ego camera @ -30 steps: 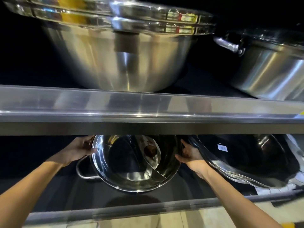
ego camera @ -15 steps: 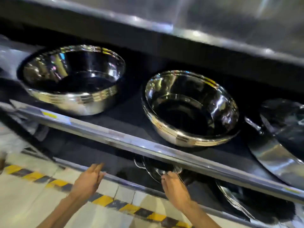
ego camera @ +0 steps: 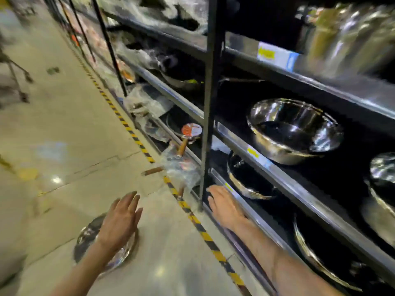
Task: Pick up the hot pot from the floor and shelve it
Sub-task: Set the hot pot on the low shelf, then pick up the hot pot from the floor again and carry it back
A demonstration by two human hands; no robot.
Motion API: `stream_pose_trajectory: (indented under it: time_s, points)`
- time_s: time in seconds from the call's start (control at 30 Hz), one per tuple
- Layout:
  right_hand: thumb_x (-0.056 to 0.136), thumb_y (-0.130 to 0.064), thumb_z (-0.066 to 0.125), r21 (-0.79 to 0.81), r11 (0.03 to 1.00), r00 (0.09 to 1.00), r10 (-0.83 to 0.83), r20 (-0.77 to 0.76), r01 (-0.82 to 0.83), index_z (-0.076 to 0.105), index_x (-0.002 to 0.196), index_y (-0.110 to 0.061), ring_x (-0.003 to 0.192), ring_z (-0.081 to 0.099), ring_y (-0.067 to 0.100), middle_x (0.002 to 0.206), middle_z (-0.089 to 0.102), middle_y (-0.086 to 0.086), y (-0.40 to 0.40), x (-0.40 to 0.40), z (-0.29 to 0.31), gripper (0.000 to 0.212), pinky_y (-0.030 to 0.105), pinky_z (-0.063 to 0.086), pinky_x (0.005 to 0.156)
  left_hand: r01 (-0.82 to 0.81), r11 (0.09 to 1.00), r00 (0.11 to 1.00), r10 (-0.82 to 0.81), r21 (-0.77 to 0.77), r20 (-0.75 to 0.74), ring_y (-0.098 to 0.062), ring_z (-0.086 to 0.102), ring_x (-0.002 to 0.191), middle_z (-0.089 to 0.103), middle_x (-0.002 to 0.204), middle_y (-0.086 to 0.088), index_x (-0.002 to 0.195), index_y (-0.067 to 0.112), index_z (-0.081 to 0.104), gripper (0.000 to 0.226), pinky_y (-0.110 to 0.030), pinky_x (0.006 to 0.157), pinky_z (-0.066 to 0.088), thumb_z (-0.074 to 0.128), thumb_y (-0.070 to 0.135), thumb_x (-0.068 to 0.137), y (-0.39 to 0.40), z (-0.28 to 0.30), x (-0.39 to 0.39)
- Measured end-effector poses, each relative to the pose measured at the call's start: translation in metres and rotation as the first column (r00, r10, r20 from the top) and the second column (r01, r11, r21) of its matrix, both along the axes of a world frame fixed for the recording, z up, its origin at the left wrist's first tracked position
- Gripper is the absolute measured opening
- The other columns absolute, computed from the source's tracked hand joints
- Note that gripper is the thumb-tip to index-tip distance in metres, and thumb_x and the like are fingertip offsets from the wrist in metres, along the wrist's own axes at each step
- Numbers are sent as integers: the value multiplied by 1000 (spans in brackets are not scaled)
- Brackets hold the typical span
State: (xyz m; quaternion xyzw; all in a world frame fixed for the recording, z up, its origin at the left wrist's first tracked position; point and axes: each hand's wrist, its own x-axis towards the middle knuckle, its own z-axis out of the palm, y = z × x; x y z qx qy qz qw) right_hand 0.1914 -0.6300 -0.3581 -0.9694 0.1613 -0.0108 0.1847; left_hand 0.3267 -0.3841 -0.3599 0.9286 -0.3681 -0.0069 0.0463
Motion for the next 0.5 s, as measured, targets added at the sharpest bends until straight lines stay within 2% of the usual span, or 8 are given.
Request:
stream_pose_trajectory:
  time_s: [0.07, 0.17, 0.27, 0.37, 0.5]
  points:
    - [98, -11, 33, 2, 999, 999, 35, 16, -35, 44, 130, -7, 131, 38, 22, 140, 45, 11, 19, 21, 35, 34, 33, 28, 111, -85, 996, 996, 85, -3, 10, -40, 68, 87, 68, 106, -27, 102, -6, 64, 79, -51, 75, 56, 6, 47, 94, 43, 35, 0]
    - [96, -11, 37, 38, 994, 994, 101, 42, -103, 46, 127, -1, 127, 41, 30, 137, 46, 18, 54, 53, 77, 33, 44, 34, 107, -229, 973, 971, 230, -17, 61, -40, 65, 97, 64, 116, -28, 109, -6, 60, 62, -52, 85, 53, 24, 38, 87, 104, 72, 1]
    - [96, -10, 38, 25, 979, 977, 201, 74, -203, 46, 127, 1, 126, 42, 30, 135, 48, 19, 86, 86, 97, 33, 41, 30, 109, -339, 938, 934, 345, -75, 94, -39, 58, 112, 57, 127, -26, 119, -4, 53, 56, -51, 96, 46, 28, 34, 88, 158, 85, 5]
    - [96, -10, 41, 43, 961, 956, 267, 118, -273, 47, 126, 1, 126, 43, 30, 133, 50, 19, 118, 118, 104, 33, 37, 28, 108, -413, 908, 901, 419, -76, 116, -35, 50, 122, 52, 133, -23, 126, -1, 48, 43, -49, 104, 40, 42, 26, 94, 201, 85, 10]
    - [95, -11, 42, 46, 947, 943, 312, 116, -319, 48, 126, -2, 127, 41, 29, 132, 51, 17, 159, 157, 102, 33, 40, 36, 105, -498, 862, 857, 506, -93, 99, -38, 56, 115, 57, 127, -25, 122, -3, 51, 39, -51, 96, 46, 49, 21, 92, 250, 84, 24]
